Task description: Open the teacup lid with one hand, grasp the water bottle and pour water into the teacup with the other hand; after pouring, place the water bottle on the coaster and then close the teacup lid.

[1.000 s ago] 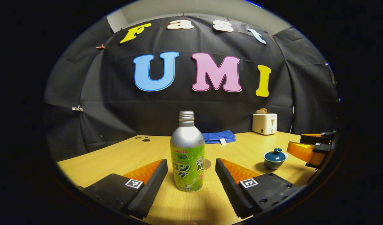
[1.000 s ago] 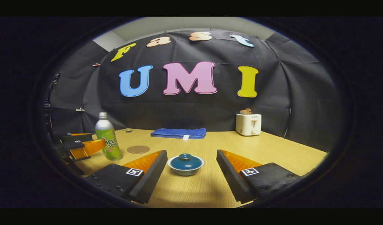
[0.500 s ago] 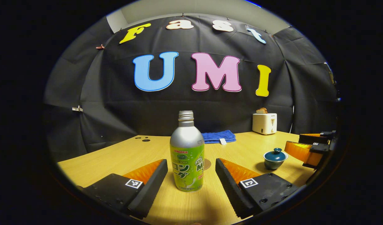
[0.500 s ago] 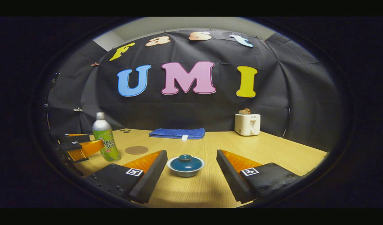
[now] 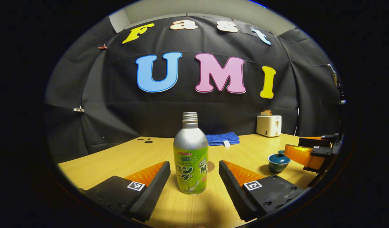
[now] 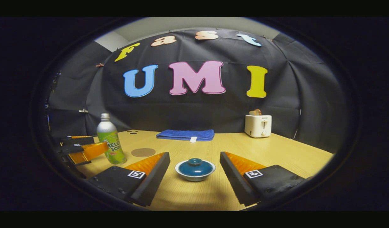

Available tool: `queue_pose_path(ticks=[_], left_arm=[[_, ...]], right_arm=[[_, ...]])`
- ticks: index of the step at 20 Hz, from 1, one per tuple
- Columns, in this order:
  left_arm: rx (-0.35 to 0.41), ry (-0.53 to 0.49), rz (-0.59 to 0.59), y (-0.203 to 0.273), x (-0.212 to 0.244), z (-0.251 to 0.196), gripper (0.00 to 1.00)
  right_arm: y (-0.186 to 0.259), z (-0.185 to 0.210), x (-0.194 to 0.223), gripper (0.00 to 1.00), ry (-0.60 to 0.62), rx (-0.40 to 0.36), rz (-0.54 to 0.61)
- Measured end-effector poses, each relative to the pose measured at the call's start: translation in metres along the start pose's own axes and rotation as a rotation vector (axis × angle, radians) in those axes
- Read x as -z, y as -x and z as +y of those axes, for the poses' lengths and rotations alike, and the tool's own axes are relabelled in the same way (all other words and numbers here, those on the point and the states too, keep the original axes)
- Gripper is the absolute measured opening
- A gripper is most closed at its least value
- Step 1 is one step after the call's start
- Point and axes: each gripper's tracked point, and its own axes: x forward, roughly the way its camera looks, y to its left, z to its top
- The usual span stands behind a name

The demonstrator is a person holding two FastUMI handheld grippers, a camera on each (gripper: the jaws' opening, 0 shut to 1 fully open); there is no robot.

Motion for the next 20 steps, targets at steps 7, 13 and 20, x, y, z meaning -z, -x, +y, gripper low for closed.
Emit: queue_pose_path(ticks=[7, 13, 20], left_arm=[[-0.02, 0.003, 0.002, -0.001, 0.001, 0.003, 0.97], [-0.022, 0.002, 0.001, -0.001, 0.001, 0.003, 0.97], [-0.022, 0.002, 0.001, -0.002, 0.001, 0.003, 0.97]], right_arm=[[-0.025, -0.004, 0.017, 0.97, 0.002, -0.001, 0.121], [-0.04, -0.002, 0.029, 0.73, 0.003, -0.004, 0.189], [-0.048, 0.0, 0.032, 0.52, 0.009, -0.019, 0.226]])
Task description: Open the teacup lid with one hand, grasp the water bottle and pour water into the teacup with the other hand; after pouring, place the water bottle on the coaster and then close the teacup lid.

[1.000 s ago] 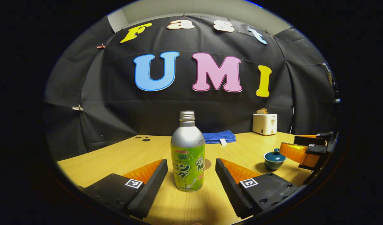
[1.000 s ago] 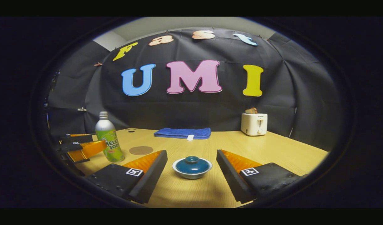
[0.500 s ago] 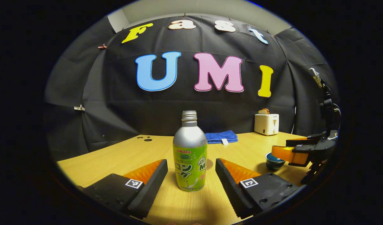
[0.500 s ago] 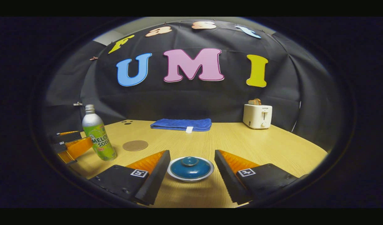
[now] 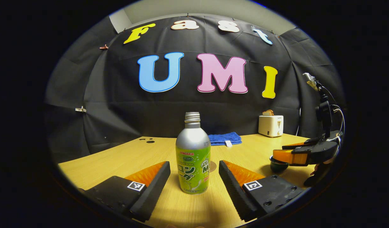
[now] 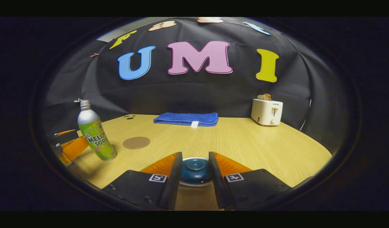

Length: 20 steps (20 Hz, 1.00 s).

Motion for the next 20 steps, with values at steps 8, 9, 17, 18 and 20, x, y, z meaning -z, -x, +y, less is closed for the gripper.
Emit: queue_pose_path(ticks=[8, 9, 17, 18, 20], left_arm=[[-0.001, 0.0, 0.0, 0.0, 0.001, 0.0, 0.97], [-0.001, -0.001, 0.0, 0.0, 0.0, 0.0, 0.97], [-0.054, 0.0, 0.005, -0.001, 0.001, 0.008, 0.97], [-0.051, -0.001, 0.005, -0.002, 0.001, 0.007, 0.97], [-0.038, -0.006, 0.006, -0.007, 0.001, 0.005, 0.98]], right_arm=[[0.0, 0.001, -0.003, 0.36, 0.009, -0.017, -0.014], [-0.001, 0.002, -0.003, 0.29, 0.007, -0.025, -0.015], [0.001, 0.005, -0.024, 0.29, -0.029, -0.065, -0.059], [0.003, 0.003, -0.025, 0.29, -0.029, -0.067, -0.064], [0.009, 0.003, -0.03, 0.29, -0.041, -0.076, -0.076]])
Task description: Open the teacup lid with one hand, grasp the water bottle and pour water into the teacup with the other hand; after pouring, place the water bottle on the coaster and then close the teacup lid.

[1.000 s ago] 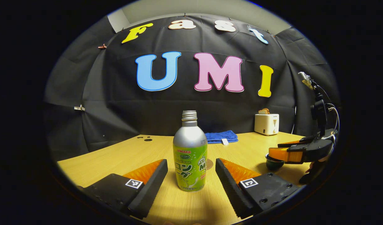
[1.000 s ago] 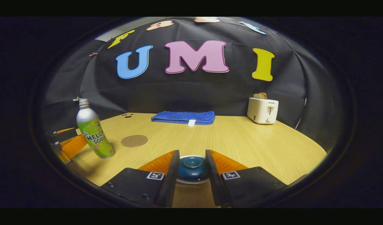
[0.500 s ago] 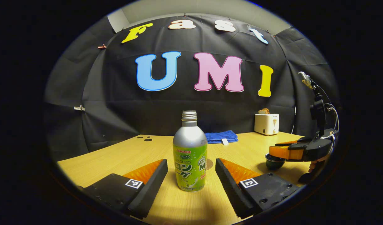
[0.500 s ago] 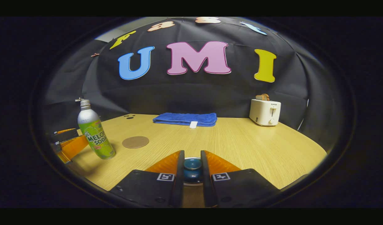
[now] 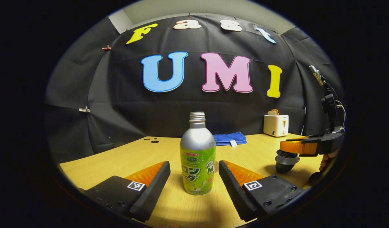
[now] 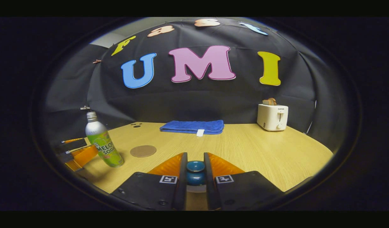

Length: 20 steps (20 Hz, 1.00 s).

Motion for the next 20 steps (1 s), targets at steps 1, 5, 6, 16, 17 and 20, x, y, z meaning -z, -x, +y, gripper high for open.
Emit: queue_pose_path(ticks=[1, 5, 6, 16, 17, 20], left_arm=[[0.005, -0.002, 0.0, -0.003, -0.001, -0.001, 0.98], [0.006, -0.007, 0.003, -0.017, -0.002, -0.001, 0.98], [0.008, -0.009, 0.002, -0.02, -0.001, -0.003, 0.98], [0.022, -0.034, -0.004, -0.053, -0.003, -0.006, 0.97], [0.022, -0.035, -0.004, -0.056, -0.003, -0.006, 0.97], [0.019, -0.019, -0.003, -0.061, -0.004, -0.002, 0.95]], right_arm=[[0.003, 0.001, -0.003, 0.29, -0.009, -0.005, -0.009], [0.014, -0.009, -0.014, 0.29, -0.01, -0.001, -0.039], [0.018, -0.013, -0.015, 0.29, -0.014, 0.002, -0.044], [0.043, -0.071, 0.008, 0.29, -0.048, 0.114, -0.038], [0.044, -0.075, 0.01, 0.29, -0.047, 0.125, -0.038], [0.044, -0.083, 0.012, 0.24, -0.04, 0.138, -0.047]])
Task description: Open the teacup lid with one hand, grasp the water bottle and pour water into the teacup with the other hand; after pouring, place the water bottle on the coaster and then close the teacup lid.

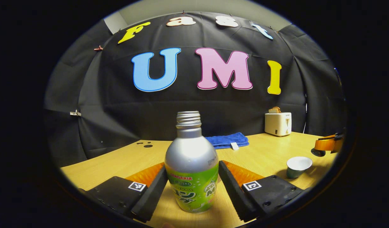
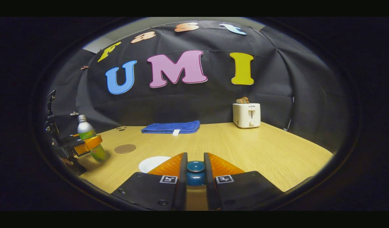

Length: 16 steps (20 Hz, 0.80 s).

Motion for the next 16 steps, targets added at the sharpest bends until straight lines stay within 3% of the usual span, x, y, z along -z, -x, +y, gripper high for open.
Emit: queue_pose_path(ticks=[4, 6, 7, 12, 14, 16], left_arm=[[0.008, 0.026, 0.002, -0.005, 0.003, 0.0, 0.84], [0.01, 0.028, 0.004, -0.004, 0.003, 0.001, 0.84], [0.014, 0.029, 0.004, -0.004, 0.002, 0.0, 0.83], [0.062, 0.024, -0.001, -0.005, 0.002, -0.011, 0.8], [0.068, -0.02, 0.003, -0.006, 0.001, -0.015, 0.8], [0.069, -0.089, -0.021, -0.007, -0.013, -0.02, 0.8]], right_arm=[[0.001, -0.003, -0.002, 0.29, 0.013, 0.007, -0.017], [0.002, -0.003, -0.004, 0.29, 0.016, 0.006, -0.032], [0.004, -0.002, -0.005, 0.24, 0.022, 0.005, -0.041], [0.007, -0.002, -0.01, 0.24, 0.06, 0.009, -0.082], [0.009, -0.004, -0.012, 0.29, 0.061, 0.017, -0.098], [0.01, -0.009, -0.017, 0.24, 0.067, 0.03, -0.126]])
